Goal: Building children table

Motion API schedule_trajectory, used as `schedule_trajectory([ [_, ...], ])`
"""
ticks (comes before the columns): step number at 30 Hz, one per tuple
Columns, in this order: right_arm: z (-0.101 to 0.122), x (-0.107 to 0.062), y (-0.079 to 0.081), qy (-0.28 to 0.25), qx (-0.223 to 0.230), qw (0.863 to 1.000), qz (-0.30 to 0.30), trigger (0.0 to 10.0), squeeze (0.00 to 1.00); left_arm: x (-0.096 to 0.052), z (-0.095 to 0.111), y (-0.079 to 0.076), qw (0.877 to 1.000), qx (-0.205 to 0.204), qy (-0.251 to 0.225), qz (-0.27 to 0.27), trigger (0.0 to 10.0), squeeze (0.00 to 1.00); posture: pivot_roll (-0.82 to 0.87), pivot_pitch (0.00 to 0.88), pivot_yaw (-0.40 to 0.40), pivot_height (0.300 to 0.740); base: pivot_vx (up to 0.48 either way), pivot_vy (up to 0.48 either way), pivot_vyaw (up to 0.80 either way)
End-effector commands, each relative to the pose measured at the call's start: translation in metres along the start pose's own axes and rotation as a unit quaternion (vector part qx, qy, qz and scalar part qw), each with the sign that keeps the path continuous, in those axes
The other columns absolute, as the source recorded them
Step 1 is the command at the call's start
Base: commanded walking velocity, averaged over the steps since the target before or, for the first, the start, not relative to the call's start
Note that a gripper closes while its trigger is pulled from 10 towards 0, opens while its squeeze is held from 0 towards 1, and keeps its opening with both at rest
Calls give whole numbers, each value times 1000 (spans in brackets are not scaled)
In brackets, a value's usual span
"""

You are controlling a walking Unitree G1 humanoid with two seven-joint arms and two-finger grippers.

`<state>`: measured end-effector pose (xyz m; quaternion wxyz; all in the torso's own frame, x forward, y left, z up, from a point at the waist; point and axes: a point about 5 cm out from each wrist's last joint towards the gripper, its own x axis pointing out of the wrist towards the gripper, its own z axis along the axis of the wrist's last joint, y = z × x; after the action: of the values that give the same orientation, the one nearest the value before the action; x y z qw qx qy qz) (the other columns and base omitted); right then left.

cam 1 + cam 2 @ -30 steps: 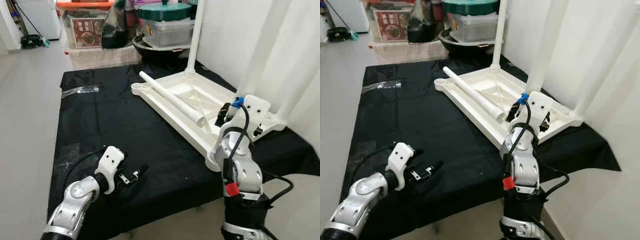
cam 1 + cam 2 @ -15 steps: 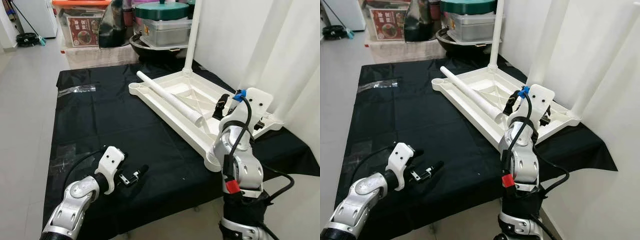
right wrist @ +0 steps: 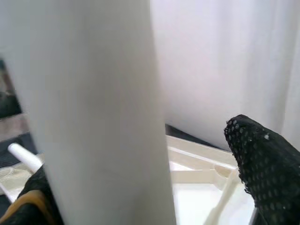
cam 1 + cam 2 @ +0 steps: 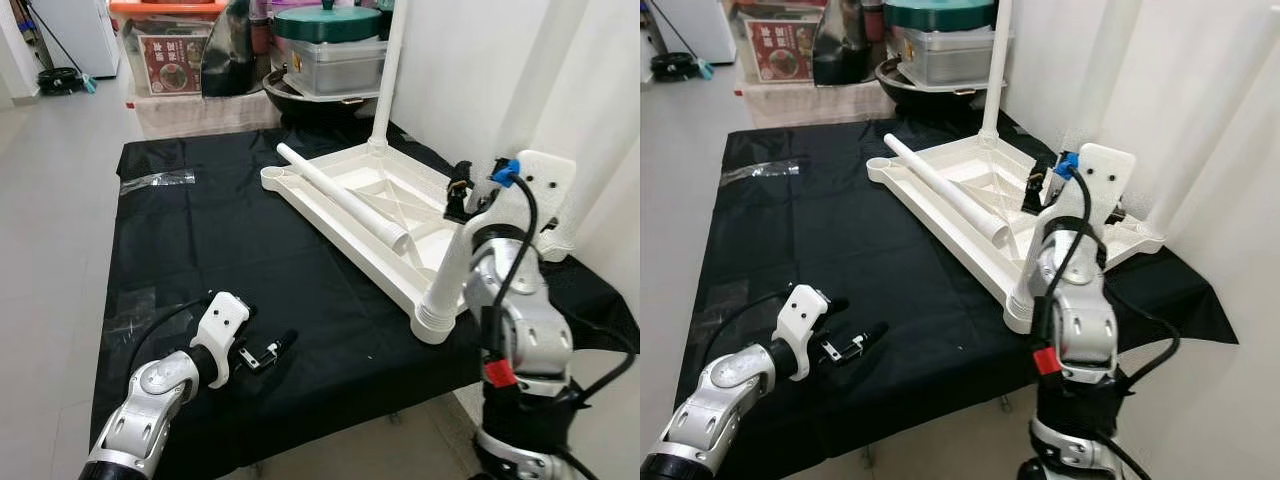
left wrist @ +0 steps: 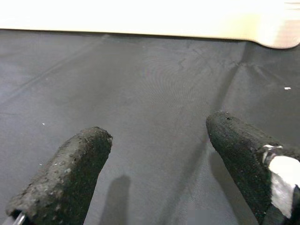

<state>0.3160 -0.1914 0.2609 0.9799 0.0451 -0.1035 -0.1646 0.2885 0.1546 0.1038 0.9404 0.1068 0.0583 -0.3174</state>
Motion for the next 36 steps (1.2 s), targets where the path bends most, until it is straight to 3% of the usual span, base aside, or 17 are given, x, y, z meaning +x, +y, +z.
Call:
schedule_trajectory([
  [1, -3, -1, -5, 9, -5, 1000, 4, 10000, 1000, 0, -2, -1, 1000, 1, 5, -5, 10000, 0, -48, 0, -56, 740, 0, 0, 0],
  [5, -2, 0, -13, 15, -24, 999, 22, 10000, 1000, 1, -2, -1, 1000, 0, 5, -7, 10000, 0, -56, 0, -48, 740, 0, 0, 0],
  [6, -2, -1, -17, 23, -34, 998, 38, 10000, 282, 1, -2, -1, 1000, 0, 5, -8, 10000, 0, -56, 0, -48, 740, 0, 0, 0],
  [7, -3, -1, -18, 32, -39, 997, 59, 10000, 0, 1, -2, -1, 1000, 0, 5, -9, 10000, 0, -56, 0, -48, 740, 0, 0, 0],
  [16, 2, 4, -22, 54, -48, 985, 157, 10000, 0, 2, -2, -1, 1000, 0, 5, -13, 10000, 0, -63, 0, -43, 740, 0, 0, 0],
  [27, 8, 11, -28, 61, -46, 978, 196, 10000, 0, 1, -3, -1, 1000, 0, 7, -12, 10000, 0, -57, 0, -47, 740, 0, 0, 0],
  [31, 9, 8, -25, 78, -33, 965, 249, 10000, 0, 1, -4, -1, 1000, -1, 7, -12, 10000, 0, -57, 0, -48, 740, 0, 0, 0],
  [36, 9, 11, -31, 79, -36, 965, 249, 10000, 0, 2, -3, -1, 1000, 0, 7, -12, 10000, 0, -57, 0, -48, 740, 0, 0, 0],
])
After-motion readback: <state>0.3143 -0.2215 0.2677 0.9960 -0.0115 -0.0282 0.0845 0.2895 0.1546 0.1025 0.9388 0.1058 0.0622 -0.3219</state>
